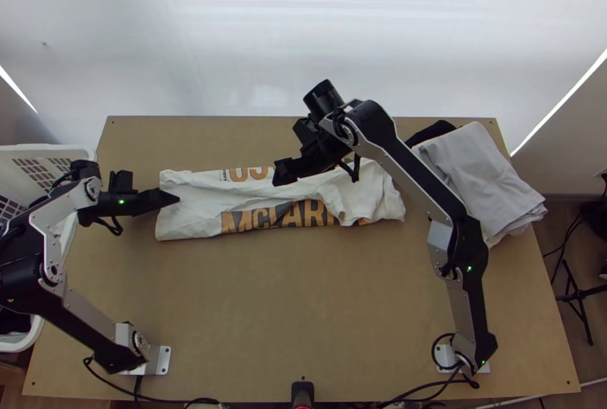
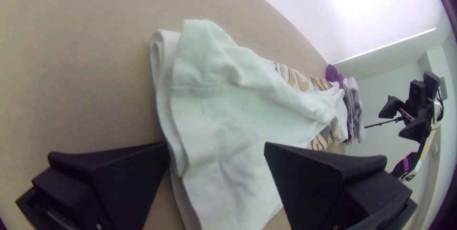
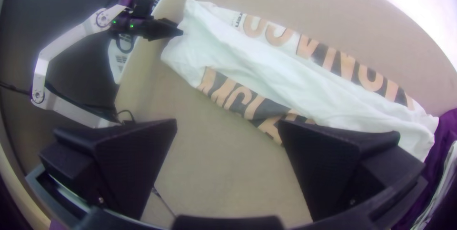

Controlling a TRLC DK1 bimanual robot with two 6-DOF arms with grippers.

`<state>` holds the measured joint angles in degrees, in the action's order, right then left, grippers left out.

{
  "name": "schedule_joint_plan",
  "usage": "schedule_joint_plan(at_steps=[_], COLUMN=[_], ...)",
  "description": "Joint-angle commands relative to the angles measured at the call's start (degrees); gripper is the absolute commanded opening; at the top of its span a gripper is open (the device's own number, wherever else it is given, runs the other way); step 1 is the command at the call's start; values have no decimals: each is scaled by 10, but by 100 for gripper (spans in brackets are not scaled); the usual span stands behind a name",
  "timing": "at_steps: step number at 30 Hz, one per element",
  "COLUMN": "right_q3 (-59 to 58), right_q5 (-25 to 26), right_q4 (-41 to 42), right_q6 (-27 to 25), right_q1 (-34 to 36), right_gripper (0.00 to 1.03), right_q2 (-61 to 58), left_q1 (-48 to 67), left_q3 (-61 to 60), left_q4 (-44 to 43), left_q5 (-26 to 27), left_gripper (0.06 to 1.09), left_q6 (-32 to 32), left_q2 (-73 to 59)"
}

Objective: Fold the t-shirt

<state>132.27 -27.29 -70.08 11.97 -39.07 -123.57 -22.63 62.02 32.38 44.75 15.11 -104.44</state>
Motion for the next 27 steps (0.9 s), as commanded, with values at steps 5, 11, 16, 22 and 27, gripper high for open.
schedule_joint_plan(at_steps=[5,11,16,22,27], right_q3=[-3,-10,-32,-55,-86], right_q5=[0,0,0,-6,-15], right_q4=[0,-1,-5,-28,-31], right_q6=[-2,-2,-3,-12,-17], right_q1=[3,41,90,139,153], right_gripper=[99,99,99,99,99], right_q2=[10,36,74,104,124], left_q1=[46,49,-65,-192,-260], left_q3=[2,-21,0,58,123], left_q4=[-31,-31,19,148,215], left_q5=[-11,-12,-12,-12,-15], left_gripper=[9,9,9,9,9], left_q6=[-71,-70,-38,88,127], left_q2=[-1,21,29,12,-9])
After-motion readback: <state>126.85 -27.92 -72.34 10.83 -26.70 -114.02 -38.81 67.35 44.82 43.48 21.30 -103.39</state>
